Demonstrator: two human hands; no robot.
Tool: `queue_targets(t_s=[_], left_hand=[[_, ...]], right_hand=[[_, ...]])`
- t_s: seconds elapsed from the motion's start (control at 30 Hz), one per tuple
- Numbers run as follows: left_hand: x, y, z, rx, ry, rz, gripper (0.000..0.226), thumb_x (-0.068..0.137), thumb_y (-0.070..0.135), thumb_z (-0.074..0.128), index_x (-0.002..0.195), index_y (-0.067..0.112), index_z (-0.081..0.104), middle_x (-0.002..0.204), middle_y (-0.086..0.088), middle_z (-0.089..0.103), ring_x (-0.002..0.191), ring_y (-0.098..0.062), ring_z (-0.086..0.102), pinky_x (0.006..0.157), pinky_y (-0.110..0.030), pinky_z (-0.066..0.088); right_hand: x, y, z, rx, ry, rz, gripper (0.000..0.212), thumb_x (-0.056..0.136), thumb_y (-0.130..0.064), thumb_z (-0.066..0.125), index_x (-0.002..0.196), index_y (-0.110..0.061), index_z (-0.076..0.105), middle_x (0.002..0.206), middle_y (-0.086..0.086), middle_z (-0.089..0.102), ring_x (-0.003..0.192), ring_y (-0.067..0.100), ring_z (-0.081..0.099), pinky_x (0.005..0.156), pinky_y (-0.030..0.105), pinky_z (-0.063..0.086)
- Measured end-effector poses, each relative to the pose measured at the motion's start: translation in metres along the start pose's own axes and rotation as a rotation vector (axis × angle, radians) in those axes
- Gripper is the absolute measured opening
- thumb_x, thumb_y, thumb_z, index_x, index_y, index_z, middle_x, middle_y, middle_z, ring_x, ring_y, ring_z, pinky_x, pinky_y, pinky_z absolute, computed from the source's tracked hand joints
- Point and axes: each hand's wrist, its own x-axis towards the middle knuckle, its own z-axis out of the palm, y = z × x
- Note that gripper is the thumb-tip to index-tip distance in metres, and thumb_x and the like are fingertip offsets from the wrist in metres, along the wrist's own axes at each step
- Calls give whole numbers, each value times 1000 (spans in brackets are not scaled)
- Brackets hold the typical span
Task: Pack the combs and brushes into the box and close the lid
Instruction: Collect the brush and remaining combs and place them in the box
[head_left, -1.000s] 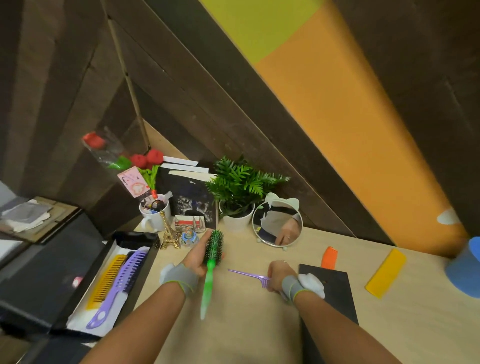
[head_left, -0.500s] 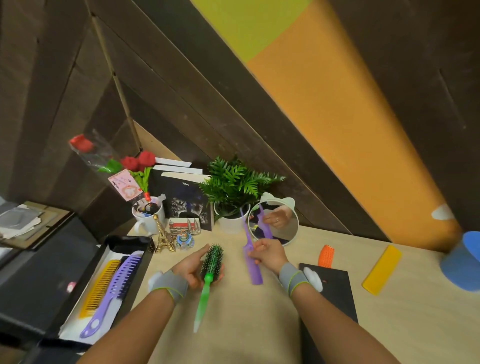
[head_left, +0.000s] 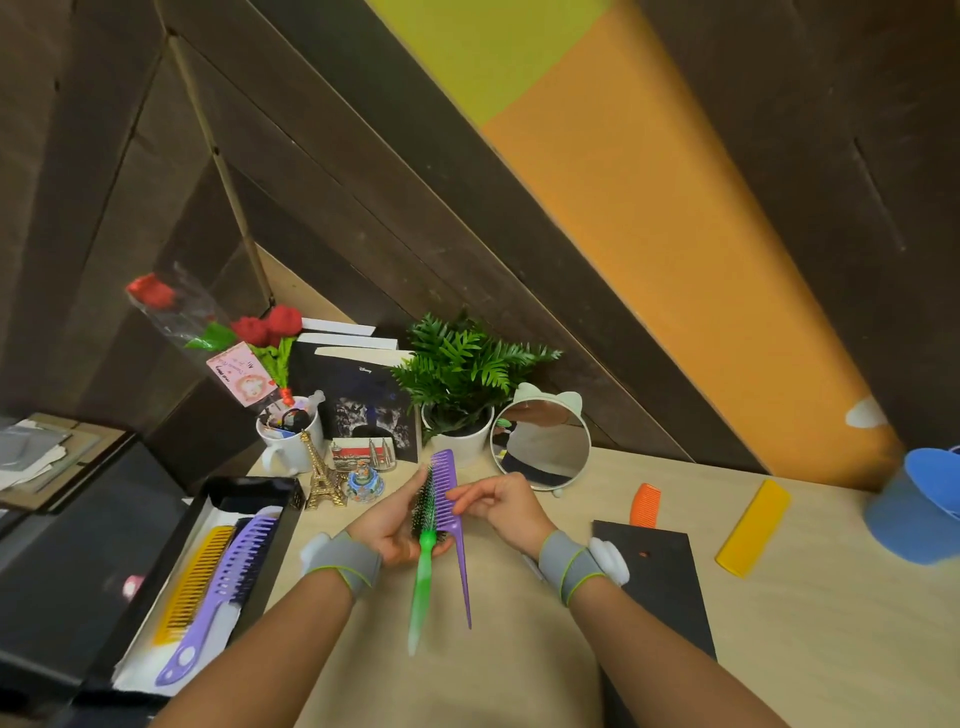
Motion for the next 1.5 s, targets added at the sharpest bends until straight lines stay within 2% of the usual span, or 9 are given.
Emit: queue_targets(t_s=[0.1, 0.27, 0.37, 0.67, 0.77, 0.93, 1.13, 1.3, 1.5], left_hand=[[1, -3, 3, 81, -20, 52, 44, 91, 51, 43, 73, 14, 60, 51, -1, 62, 42, -15, 59, 49, -25, 51], [10, -8, 6, 104, -29, 96, 21, 93, 22, 50, 81, 9, 61, 56, -4, 71, 47, -15, 68, 49, -22, 55], [13, -9, 8, 27, -90, 107, 20, 93, 12, 49, 84, 1, 63, 66, -12, 74, 57, -25, 73, 57, -33, 62], [20, -8, 11, -20, 31, 160, 11, 90, 17, 55, 91, 10, 64, 68, -3, 76, 70, -14, 69, 59, -30, 60], [21, -9, 16, -35, 11, 159, 11, 90, 19, 56, 91, 12, 64, 72, -5, 77, 79, -17, 67, 61, -33, 60], [25, -15, 27, 1, -11, 150, 13, 90, 21, 56, 94, 12, 64, 76, -7, 76, 84, -18, 66, 64, -35, 59], [35, -27, 45, 121, -44, 121, 19, 90, 24, 56, 105, 13, 60, 82, -6, 76, 85, -14, 67, 67, -39, 59], [47, -33, 63, 184, -57, 113, 22, 89, 25, 58, 107, 13, 60, 85, -6, 77, 77, -11, 72, 67, -40, 59], [58, -29, 83, 153, -72, 158, 13, 88, 17, 59, 98, 9, 60, 87, -9, 66, 70, -14, 74, 61, -35, 60]], right_hand=[[-3, -2, -1, 38, -25, -5, 18, 79, 18, 58, 93, 29, 61, 110, 38, 62, 65, -7, 68, 79, 10, 53], [-8, -3, -6, 134, -78, 75, 15, 81, 20, 55, 92, 28, 60, 75, 12, 72, 57, -4, 68, 63, 11, 57], [-13, -5, -9, 222, -112, 135, 23, 81, 18, 56, 70, 1, 66, 60, -9, 74, 59, 1, 70, 62, 13, 58], [-18, 8, -52, 458, 85, 347, 15, 83, -7, 66, 88, -20, 68, 85, -6, 73, 81, 8, 67, 71, 21, 54], [-20, 15, -75, 493, 256, 423, 2, 83, -23, 68, 85, -22, 68, 87, -5, 70, 76, 7, 64, 59, 17, 51], [-20, 30, -113, 371, 421, 522, 24, 82, -44, 65, 82, -20, 67, 77, -4, 66, 63, 8, 56, 54, 17, 45], [-9, 57, -137, 201, 547, 516, 27, 90, -16, 59, 64, -13, 54, 62, 3, 54, 47, 11, 43, 31, 9, 35], [0, 67, -156, -61, 601, 600, 13, 78, -13, 69, 82, -2, 70, 100, 21, 69, 87, 33, 63, 74, 31, 48], [-3, 70, -175, -237, 648, 782, 53, 72, -26, 76, 114, 0, 59, 123, 19, 62, 114, 37, 57, 85, 33, 48]])
